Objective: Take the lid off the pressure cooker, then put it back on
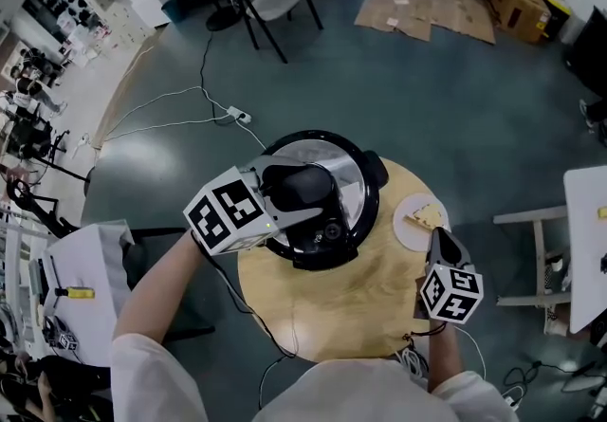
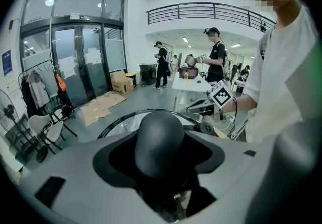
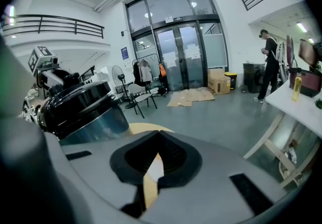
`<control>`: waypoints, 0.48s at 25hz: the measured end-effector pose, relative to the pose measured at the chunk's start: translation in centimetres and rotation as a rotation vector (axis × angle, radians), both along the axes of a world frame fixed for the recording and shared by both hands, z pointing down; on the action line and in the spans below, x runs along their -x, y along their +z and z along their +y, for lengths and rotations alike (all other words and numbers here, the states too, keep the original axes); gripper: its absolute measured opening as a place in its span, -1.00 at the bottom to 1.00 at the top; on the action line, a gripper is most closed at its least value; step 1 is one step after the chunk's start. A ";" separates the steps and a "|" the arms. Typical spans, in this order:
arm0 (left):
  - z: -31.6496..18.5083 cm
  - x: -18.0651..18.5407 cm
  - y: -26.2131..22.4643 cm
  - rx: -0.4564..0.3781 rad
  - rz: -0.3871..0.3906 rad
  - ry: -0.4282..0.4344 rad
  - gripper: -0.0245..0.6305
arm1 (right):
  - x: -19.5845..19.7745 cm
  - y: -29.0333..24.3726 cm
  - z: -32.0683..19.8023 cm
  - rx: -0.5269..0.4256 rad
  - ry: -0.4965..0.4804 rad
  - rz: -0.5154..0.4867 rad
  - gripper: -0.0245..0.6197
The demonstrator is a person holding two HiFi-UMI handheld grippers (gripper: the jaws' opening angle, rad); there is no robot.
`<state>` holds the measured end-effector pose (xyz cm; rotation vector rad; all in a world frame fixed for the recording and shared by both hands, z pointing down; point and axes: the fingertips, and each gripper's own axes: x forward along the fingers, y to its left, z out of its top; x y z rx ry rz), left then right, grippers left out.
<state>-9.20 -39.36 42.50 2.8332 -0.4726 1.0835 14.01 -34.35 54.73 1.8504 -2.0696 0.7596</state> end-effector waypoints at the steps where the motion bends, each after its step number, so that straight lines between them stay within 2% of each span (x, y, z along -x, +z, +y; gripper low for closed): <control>1: -0.1 0.0 0.1 0.005 0.002 0.000 -0.10 | -0.1 0.0 0.0 0.001 0.003 0.001 -0.92; 12: -0.3 -0.2 0.7 0.058 0.034 0.009 -0.10 | -0.6 -0.1 0.2 0.009 0.022 0.009 -0.92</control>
